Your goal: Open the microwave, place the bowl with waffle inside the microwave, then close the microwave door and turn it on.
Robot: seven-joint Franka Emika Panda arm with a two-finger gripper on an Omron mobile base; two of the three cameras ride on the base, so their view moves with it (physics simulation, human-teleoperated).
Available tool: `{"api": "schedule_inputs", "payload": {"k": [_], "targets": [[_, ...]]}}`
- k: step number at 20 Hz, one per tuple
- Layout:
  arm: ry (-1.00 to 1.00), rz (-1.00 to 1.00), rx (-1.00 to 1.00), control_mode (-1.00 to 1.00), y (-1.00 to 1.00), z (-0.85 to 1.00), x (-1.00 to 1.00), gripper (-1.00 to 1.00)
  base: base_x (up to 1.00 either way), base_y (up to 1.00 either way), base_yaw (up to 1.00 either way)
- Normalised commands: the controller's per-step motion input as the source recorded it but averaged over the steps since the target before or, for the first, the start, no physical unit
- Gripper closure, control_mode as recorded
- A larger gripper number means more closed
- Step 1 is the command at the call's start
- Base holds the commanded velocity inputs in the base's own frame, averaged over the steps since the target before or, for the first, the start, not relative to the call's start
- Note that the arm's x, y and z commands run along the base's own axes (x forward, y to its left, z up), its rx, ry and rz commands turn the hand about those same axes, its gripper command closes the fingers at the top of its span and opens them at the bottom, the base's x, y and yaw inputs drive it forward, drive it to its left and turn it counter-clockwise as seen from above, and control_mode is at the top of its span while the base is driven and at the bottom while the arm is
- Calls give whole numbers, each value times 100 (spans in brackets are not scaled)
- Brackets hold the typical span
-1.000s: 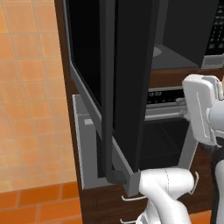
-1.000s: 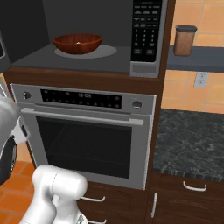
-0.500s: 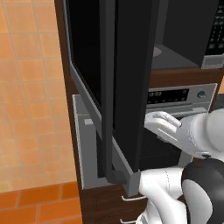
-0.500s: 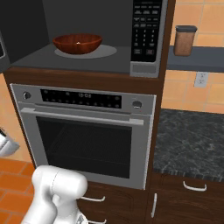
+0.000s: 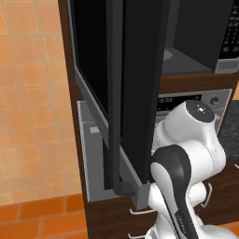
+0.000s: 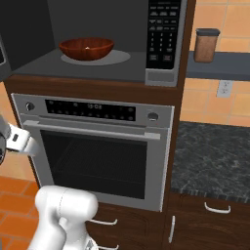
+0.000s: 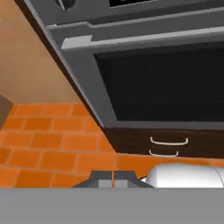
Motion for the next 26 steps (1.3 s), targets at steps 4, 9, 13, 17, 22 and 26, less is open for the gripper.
{"api": "schedule_inputs", "payload": {"k": [4,9,13,17,22,26], "targets": [[0,46,-13,-100,49,-100,11,100,0,0,0],[-3,47,-12,-100,75,-100,2,100,0,0,0],[-1,45,-8,-100,69,-100,0,100,0,0,0],[-6,45,-8,-100,65,-97,-1,100,0,0,0],[-6,34,-26,-100,83,-48,-37,100,0,0,0],[-2,4,-66,-100,100,0,-77,100,0,0,0]]}}
